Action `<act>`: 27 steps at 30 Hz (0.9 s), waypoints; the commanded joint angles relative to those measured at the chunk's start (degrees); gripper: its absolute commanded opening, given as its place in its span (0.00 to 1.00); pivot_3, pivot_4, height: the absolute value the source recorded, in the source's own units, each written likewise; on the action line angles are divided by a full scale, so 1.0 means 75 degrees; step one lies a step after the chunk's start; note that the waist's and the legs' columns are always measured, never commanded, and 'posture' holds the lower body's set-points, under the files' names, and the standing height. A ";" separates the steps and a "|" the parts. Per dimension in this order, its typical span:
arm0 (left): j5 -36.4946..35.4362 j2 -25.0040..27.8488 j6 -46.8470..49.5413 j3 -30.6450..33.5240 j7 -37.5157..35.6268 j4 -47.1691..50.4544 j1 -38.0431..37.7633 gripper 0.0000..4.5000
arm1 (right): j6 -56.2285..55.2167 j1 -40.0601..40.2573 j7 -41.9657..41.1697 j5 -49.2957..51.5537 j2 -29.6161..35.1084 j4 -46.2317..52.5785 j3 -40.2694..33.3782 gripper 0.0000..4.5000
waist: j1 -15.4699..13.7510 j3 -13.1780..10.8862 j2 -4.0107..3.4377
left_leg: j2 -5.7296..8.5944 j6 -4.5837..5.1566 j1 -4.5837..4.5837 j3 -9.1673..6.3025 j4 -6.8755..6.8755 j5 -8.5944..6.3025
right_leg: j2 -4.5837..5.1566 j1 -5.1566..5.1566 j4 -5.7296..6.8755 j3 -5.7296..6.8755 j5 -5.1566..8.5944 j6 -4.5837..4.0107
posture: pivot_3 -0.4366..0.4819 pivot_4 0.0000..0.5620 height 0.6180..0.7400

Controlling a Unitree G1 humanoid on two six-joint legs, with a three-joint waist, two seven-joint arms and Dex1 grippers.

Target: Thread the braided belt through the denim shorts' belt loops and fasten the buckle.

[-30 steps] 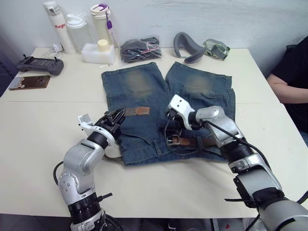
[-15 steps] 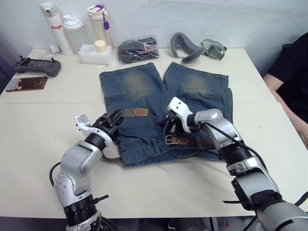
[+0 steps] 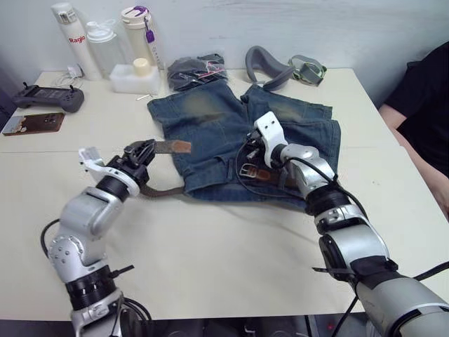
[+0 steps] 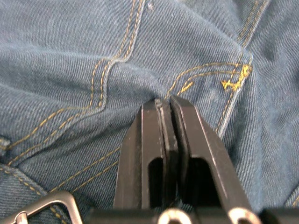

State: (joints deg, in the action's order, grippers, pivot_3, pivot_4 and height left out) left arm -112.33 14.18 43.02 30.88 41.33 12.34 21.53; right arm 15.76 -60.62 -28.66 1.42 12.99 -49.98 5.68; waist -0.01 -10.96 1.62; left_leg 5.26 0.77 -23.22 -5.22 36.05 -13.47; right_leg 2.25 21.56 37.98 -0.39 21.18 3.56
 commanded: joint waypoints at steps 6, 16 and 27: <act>0.0473 0.0995 -0.0069 -0.0702 -0.0616 -0.0387 0.0059 0.00 | 0.1341 0.0199 -0.2127 0.0579 -0.0048 0.1059 0.0182 0.17 | 0.0010 0.0000 -0.0001 | -0.0001 0.0002 -0.0001 -0.0001 -0.0004 -0.0001 | 0.0001 0.0001 0.0000 -0.0001 0.0000 0.0000 | 0.48 0.27 1.00; 0.0757 0.1461 0.0163 -0.1333 -0.1279 -0.0523 0.0056 0.00 | 0.2812 0.0807 -0.3460 0.1119 0.1014 0.3913 0.0217 0.99 | 0.0004 -0.0005 -0.0008 | -0.0001 0.0000 -0.0007 -0.0003 -0.0014 -0.0004 | 0.0003 0.0016 0.0000 -0.0002 0.0000 -0.0001 | 0.48 0.27 1.00; 0.0849 0.1717 0.0370 -0.1728 -0.1553 -0.0423 0.0030 0.00 | -0.0365 0.2980 -0.4104 -0.0019 0.2711 0.6995 0.1473 0.99 | 0.0007 -0.0005 -0.0008 | -0.0001 0.0007 -0.0009 -0.0005 -0.0015 -0.0017 | 0.0004 0.0010 -0.0017 -0.0002 0.0001 0.0001 | 0.48 0.27 1.00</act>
State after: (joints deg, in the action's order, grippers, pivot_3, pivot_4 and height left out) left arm -105.63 26.17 45.75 17.76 30.73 8.00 21.36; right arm 19.37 -38.54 -61.01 4.01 32.73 -0.02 16.30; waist 0.04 -11.00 1.56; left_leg 5.26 0.82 -23.28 -5.25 35.94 -13.60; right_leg 2.28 21.63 37.87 -0.41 21.18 3.57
